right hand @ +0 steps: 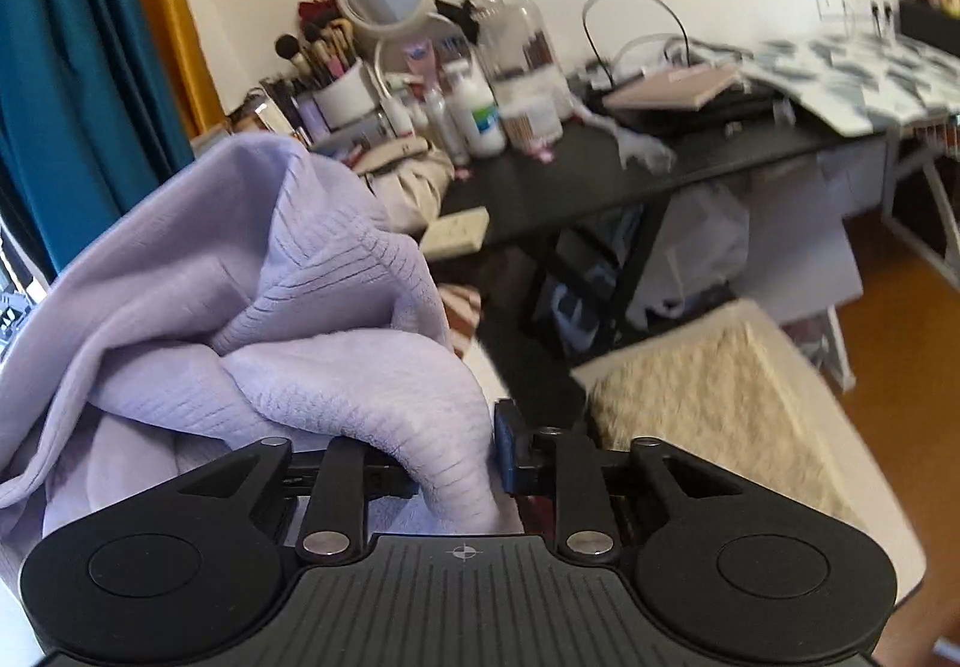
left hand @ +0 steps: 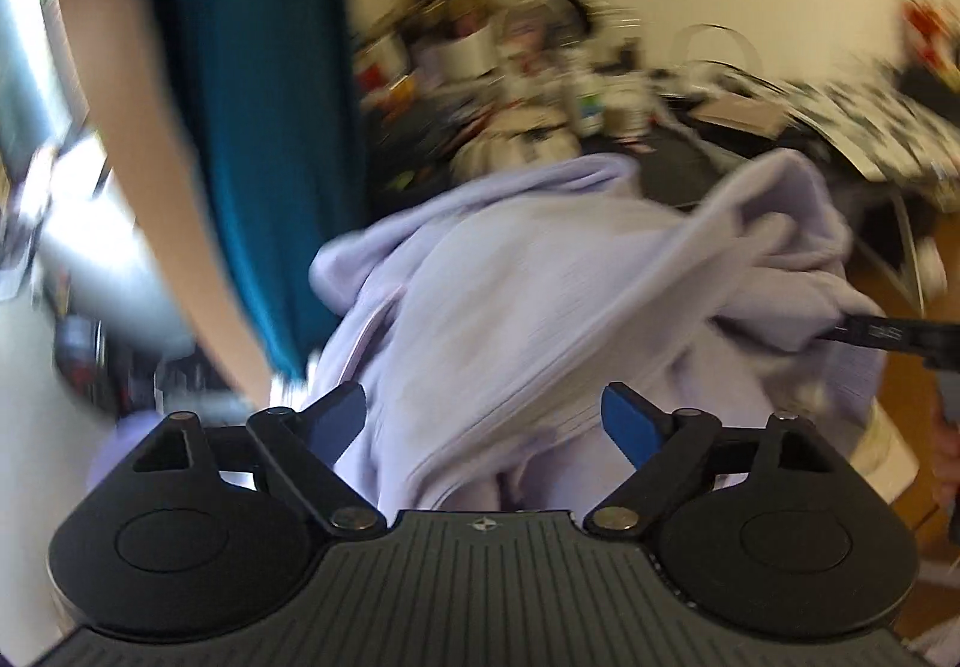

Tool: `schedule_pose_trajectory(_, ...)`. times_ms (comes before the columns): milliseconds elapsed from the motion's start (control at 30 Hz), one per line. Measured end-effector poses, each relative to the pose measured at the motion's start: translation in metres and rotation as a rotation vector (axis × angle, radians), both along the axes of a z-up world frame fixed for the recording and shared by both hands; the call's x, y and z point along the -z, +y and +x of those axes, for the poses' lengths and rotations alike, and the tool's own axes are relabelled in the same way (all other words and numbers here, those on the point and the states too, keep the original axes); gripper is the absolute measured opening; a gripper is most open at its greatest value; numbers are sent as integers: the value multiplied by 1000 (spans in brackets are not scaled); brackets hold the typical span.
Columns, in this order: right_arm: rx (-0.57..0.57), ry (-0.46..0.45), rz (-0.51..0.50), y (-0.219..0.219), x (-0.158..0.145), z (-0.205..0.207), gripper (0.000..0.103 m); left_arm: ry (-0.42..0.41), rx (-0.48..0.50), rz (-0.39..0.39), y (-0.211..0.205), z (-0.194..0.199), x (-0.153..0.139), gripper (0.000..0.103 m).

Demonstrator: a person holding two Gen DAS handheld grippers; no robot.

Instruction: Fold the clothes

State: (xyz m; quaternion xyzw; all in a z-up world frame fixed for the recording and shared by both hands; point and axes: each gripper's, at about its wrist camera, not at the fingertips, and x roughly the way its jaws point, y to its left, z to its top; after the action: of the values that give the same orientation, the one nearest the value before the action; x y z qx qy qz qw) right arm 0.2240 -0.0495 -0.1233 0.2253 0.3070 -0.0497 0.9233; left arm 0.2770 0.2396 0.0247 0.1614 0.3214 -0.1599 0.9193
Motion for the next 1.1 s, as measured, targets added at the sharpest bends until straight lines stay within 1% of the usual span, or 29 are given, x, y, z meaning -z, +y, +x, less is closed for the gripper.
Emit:
schedule_pose_trajectory(33, 0, 4, 9, 0, 3, 0, 28, -24, 34, 38, -10, -1, 0, 89)
schedule_pose_trajectory(100, 0, 11, 30, 0, 8, -1, 32, -66, 61, 127, -30, 3, 4, 89)
schedule_pose_trajectory(167, 0, 14, 59, -1, 13, -1, 36, -79, 44, 185, -42, 15, 11, 89)
schedule_pose_trajectory(200, -1, 16, 74, -2, 16, -1, 37, -71, 27, 189, -44, 22, 16, 88)
schedule_pose_trajectory(233, -2, 18, 90, -4, 18, -1, 41, -54, 15, 162, -44, 28, 15, 81)
schedule_pose_trajectory(267, -4, 19, 104, -5, 21, -2, 48, -37, 4, 136, -43, 35, 15, 71)
schedule_pose_trajectory(300, -11, 23, 113, -4, 23, -2, 52, -21, -8, 109, -42, 41, 14, 36)
schedule_pose_trajectory(333, -23, 31, 118, -3, 27, -1, 56, -4, -20, 82, -41, 47, 13, 8)
schedule_pose_trajectory(367, -34, 40, 121, -2, 29, 0, 56, 11, -45, 28, -33, 51, 11, 6)
schedule_pose_trajectory(400, -47, 50, 122, -1, 31, 0, 54, -10, -77, -22, -28, 51, 2, 6)
schedule_pose_trajectory(433, -70, 66, 126, 1, 32, 2, 39, -45, -94, -60, -25, 50, -9, 5)
schedule_pose_trajectory(467, -89, 87, 126, 1, 31, 5, 20, -79, -110, -98, -22, 50, -20, 5)
schedule_pose_trajectory(500, -98, 94, 125, 1, 26, 7, 18, -109, -134, -129, -18, 50, -32, 5)
schedule_pose_trajectory(533, -87, 76, 122, -2, 18, 7, 14, -133, -160, -162, -13, 51, -45, 4)
schedule_pose_trajectory(600, -32, -1, 99, -13, -10, 7, 11, -175, -206, -235, 3, 52, -69, 4)
schedule_pose_trajectory(667, 2, -108, 76, -25, -47, 7, 11, -222, -248, -302, 17, 51, -95, 4)
schedule_pose_trajectory(700, 16, -165, 61, -30, -67, 7, 11, -257, -267, -325, 25, 47, -110, 4)
schedule_pose_trajectory(867, 62, -467, -24, -44, -184, -3, 10, -513, -300, -450, 65, -9, -181, 4)
schedule_pose_trajectory(900, 60, -526, -27, -45, -205, -8, 10, -545, -309, -477, 74, -19, -191, 4)
schedule_pose_trajectory(967, 38, -643, -36, -42, -243, -19, 10, -600, -343, -528, 93, -41, -204, 4)
schedule_pose_trajectory(1000, 28, -705, -66, -36, -255, -26, 10, -617, -356, -548, 104, -50, -207, 4)
schedule_pose_trajectory(1033, 17, -766, -96, -30, -267, -33, 10, -622, -377, -559, 114, -57, -207, 5)
schedule_pose_trajectory(1100, -7, -880, -157, -18, -290, -46, 10, -583, -429, -557, 131, -62, -197, 5)
